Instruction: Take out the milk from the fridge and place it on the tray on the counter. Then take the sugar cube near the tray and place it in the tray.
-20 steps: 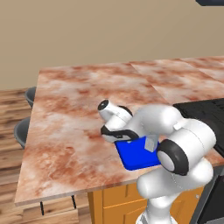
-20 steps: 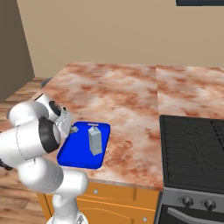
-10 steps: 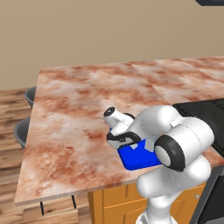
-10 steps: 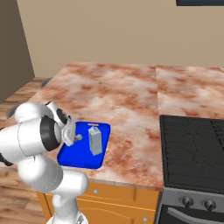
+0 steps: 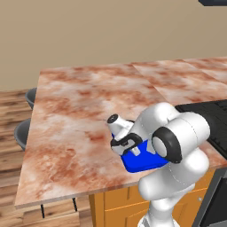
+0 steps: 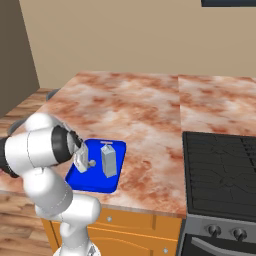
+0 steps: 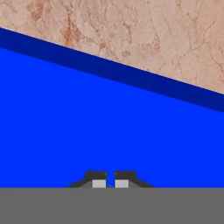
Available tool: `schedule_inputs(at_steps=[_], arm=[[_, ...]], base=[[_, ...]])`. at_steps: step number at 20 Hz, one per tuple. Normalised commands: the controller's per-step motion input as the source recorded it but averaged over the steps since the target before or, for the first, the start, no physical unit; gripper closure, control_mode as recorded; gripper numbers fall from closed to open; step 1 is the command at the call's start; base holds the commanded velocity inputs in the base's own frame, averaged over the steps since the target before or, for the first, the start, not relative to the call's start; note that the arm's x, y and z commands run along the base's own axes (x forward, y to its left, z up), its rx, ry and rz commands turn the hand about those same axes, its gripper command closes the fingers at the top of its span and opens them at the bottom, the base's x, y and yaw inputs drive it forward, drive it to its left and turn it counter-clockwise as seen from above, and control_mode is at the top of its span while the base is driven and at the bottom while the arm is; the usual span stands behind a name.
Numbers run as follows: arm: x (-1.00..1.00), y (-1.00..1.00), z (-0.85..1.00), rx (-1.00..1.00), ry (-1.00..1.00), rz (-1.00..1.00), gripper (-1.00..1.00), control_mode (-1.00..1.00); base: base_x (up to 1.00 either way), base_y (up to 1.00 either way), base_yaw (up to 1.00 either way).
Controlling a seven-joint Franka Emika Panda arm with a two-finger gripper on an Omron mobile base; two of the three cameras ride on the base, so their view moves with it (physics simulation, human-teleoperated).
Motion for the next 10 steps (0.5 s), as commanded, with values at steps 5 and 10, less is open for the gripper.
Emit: schedule_inputs(at_steps=[5, 10], arm=[[0.00, -0.08, -0.41, 0.02, 0.04, 0.04, 1.00, -1.00], [0.00, -0.09, -0.44, 0.03, 0.04, 0.05, 1.00, -1.00]], base=[[0.00, 0.00, 0.00], [0.00, 0.00, 0.00]])
